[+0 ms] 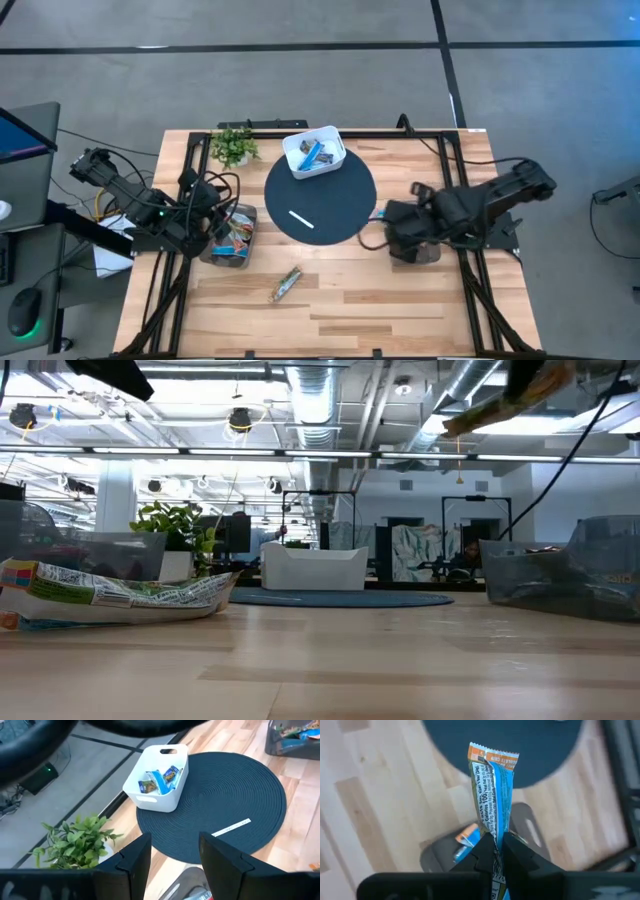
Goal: Pick and place Granola Bars by type
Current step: Put the yellow granola bar into the right black bin
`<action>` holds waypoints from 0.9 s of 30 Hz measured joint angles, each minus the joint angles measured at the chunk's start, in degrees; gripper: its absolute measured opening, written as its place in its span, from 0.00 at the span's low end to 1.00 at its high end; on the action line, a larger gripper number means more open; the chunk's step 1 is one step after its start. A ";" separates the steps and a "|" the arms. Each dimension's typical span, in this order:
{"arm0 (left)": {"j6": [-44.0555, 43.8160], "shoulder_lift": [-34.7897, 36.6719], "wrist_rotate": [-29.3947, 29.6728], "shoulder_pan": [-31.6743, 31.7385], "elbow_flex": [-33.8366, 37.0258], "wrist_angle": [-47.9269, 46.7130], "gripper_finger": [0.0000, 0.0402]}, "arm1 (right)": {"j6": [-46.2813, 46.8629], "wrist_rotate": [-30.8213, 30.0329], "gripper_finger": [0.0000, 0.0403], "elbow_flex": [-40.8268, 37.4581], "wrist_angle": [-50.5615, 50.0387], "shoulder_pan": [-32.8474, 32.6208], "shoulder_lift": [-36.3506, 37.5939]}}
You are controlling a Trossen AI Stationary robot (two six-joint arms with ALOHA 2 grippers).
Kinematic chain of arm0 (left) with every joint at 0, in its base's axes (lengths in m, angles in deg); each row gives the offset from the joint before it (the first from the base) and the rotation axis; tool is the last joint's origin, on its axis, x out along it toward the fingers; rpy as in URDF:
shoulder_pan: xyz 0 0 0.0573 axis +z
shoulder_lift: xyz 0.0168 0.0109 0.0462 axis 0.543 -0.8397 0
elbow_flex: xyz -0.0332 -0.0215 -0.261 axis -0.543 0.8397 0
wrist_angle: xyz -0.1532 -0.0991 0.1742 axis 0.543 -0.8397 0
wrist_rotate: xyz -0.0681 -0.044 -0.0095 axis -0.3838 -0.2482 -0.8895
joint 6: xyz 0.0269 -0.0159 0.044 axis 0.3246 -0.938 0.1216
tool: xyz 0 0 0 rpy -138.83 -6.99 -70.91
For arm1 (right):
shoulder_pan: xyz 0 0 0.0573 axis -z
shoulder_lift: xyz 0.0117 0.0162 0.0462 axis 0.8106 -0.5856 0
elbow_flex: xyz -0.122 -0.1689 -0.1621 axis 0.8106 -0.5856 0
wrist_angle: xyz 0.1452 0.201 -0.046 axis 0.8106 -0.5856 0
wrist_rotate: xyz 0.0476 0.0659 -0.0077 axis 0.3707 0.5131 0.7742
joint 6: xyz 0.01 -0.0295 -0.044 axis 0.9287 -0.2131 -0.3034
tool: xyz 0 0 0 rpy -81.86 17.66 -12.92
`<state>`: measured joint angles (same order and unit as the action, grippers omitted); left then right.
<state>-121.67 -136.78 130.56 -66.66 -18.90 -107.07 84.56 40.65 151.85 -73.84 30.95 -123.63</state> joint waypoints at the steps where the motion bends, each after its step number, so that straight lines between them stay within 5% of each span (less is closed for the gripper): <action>1: 0.00 0.00 0.25 -0.01 0.00 0.09 0.40 | 2.51 -1.02 0.04 -0.02 -1.36 -0.86 0.65; 14: -0.04 0.00 0.94 -0.01 0.00 1.39 0.40 | 37.42 -1.95 0.05 -24.56 5.66 -9.45 11.61; 27: -0.04 0.00 1.78 -0.01 0.00 3.23 0.40 | 43.28 -0.10 0.10 -35.20 14.25 -5.07 13.07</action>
<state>-121.71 -136.78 132.34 -66.67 -18.90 -103.85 127.84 40.55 116.65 -59.59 25.88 -110.55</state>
